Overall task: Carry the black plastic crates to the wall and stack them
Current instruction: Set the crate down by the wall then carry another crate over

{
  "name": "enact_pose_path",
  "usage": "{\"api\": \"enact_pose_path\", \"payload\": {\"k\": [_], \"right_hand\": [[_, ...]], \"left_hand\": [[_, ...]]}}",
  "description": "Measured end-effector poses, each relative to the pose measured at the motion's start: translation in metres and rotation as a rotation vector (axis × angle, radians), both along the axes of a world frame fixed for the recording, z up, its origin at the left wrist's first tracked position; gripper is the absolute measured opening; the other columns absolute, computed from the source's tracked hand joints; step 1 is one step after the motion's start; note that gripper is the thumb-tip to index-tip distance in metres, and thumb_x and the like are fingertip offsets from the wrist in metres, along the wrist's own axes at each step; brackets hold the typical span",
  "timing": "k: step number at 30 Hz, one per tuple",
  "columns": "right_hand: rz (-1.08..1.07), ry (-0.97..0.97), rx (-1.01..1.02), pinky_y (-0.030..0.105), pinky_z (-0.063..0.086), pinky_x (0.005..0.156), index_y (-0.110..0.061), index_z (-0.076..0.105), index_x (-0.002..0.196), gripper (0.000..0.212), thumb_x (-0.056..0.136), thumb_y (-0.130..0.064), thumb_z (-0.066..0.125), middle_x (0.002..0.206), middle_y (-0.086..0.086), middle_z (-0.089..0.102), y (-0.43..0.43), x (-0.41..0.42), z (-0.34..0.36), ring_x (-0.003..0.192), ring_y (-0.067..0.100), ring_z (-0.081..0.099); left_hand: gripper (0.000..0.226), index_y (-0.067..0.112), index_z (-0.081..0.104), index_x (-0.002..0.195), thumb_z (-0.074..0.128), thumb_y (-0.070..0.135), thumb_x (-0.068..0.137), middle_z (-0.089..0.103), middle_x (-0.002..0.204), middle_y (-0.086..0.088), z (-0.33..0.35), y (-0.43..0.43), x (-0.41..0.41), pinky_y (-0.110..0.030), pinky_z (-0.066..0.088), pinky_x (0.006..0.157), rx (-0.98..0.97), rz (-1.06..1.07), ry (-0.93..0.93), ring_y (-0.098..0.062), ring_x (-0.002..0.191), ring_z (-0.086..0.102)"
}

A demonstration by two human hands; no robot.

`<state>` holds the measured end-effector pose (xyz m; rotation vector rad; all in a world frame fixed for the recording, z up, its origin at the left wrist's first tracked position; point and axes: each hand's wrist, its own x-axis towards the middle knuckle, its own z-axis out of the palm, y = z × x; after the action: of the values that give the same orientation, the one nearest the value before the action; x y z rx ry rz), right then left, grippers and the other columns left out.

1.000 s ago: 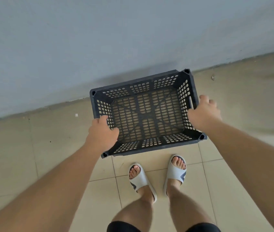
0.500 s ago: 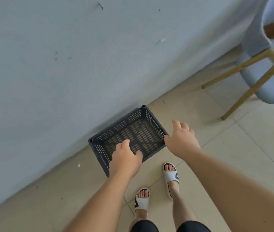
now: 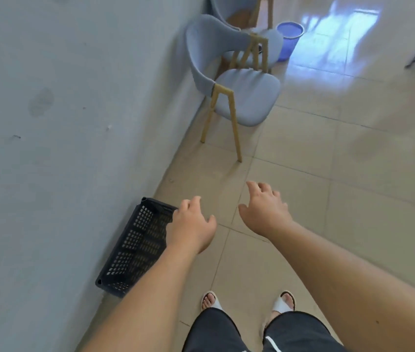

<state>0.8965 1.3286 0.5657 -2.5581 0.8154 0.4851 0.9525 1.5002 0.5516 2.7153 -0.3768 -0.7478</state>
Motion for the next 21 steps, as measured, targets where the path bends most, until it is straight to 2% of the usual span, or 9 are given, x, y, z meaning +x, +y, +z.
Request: {"api": "enact_pose_path", "payload": {"k": [7,14,21], "right_hand": [[-0.283,0.0,-0.066,0.048,0.037,0.102,-0.029,0.018,0.153,0.066,0.095,-0.046,0.044,0.156,0.004,0.027,-0.136,-0.126,0.038,0.134,0.032,0.034],[-0.67,0.009,-0.073,0.049,0.034,0.105,-0.029,0.017,0.155,0.068,0.096,-0.049,0.043,0.159,0.005,0.024,-0.272,-0.292,0.063,0.138,0.032,0.03],[-0.973,-0.002,-0.071,0.051,0.034,0.103,-0.027,0.016,0.155,0.068,0.097,-0.05,0.042,0.158,0.008,0.024,-0.363,-0.415,0.078,0.136,0.035,0.03]], "left_hand": [[0.067,0.025,0.03,0.156,0.048,0.049,0.096,0.036,0.157,-0.002,0.04,-0.172,-0.074,-0.048,0.039,0.107,-0.015,-0.303,-0.05,-0.026,0.138,0.04],[0.068,0.026,0.03,0.157,0.045,0.05,0.095,0.036,0.157,-0.003,0.072,-0.352,-0.188,-0.048,0.038,0.107,-0.025,-0.648,-0.101,-0.028,0.139,0.038],[0.068,0.026,0.029,0.156,0.044,0.052,0.094,0.037,0.156,-0.002,0.091,-0.477,-0.283,-0.049,0.039,0.106,-0.041,-0.922,-0.141,-0.028,0.139,0.04]]}}
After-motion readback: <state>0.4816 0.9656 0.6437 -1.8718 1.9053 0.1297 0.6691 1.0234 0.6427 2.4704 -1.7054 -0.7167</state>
